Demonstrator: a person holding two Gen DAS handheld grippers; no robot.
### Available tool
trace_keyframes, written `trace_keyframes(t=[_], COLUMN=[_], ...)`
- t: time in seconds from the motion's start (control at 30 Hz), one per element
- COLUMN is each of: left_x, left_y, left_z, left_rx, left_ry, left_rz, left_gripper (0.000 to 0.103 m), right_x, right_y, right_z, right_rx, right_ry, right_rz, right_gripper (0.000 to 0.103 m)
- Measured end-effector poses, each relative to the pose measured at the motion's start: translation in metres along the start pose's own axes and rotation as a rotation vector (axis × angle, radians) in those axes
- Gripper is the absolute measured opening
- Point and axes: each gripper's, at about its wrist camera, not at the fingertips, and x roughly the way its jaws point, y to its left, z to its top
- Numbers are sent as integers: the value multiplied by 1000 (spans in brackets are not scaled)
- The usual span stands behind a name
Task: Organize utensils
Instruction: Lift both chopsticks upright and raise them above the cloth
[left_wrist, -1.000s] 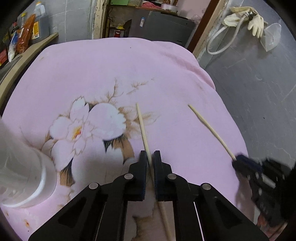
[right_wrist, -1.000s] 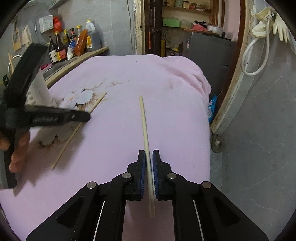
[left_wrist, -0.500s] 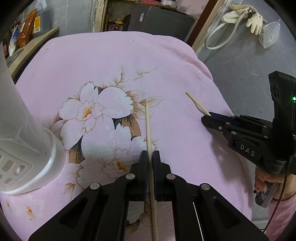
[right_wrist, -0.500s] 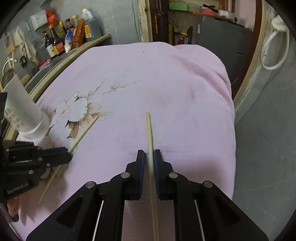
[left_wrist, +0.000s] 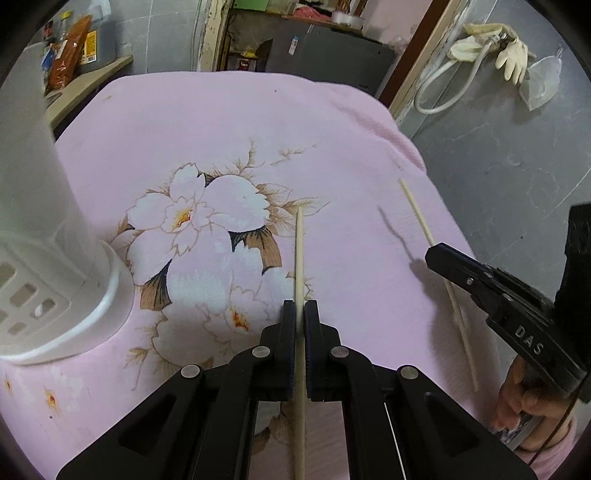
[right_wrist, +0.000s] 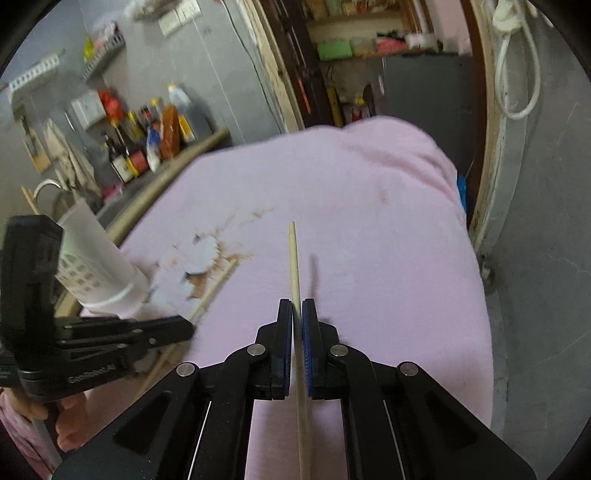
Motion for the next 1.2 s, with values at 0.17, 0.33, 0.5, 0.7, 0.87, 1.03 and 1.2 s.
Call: trace_keyframes(t=[0.17, 0.33, 0.5, 0.7, 0.87, 1.03, 1.2], left_x=[-26, -55, -92, -95, -86, -88, -90], left_y=[0, -3, -8, -8, -1, 9, 16], left_z=[-15, -29, -38, -39, -38, -36, -34], left_rx=[4, 15, 39, 43, 1, -33, -55], left_ry=[-134, -320, -532, -559, -471, -468, -464], left_rz=[-35, -48, -69, -80, -74, -88, -99], left_gripper=[2, 2, 2, 2, 2, 2, 2], right_x=[-25, -48, -61, -43, -5, 28, 50], right_y=[20, 39, 49, 52, 48, 44, 50], right_z=[-10, -20, -22, -15, -5, 2, 7], right_rx=[-57, -103, -130, -156, -173, -177, -224], right_ry=[-166, -335, -436, -322, -97, 52, 138], right_rz=[25, 40, 50, 39, 0, -2, -37], right_gripper=[4, 4, 4, 5, 12, 23, 22])
